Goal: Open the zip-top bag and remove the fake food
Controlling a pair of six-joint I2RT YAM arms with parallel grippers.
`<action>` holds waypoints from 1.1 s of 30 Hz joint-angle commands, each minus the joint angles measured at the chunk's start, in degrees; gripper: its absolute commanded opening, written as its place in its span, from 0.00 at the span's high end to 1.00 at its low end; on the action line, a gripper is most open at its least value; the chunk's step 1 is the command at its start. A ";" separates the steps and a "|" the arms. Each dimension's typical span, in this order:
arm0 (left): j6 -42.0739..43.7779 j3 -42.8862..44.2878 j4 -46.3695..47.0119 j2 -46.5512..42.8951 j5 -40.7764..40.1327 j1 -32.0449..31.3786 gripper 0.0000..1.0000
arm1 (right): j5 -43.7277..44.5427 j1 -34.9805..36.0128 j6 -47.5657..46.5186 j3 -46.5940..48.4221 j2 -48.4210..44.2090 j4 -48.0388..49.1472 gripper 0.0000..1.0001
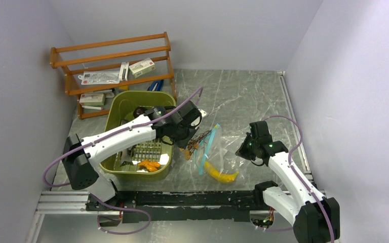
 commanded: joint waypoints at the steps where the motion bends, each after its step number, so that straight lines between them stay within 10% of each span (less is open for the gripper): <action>1: 0.84 2.33 -2.56 -1.96 -0.40 -0.09 0.93 | 0.34 -0.26 0.07 -0.02 -0.10 -0.28 0.99; 18: -8.39 2.75 0.25 -12.88 -19.92 1.25 0.93 | -0.20 -0.25 0.39 -0.95 -0.56 -0.49 0.98; 33: -29.01 -15.65 -4.25 -29.68 -23.38 6.57 0.93 | -0.34 -0.18 0.38 -1.75 -0.31 -0.08 0.98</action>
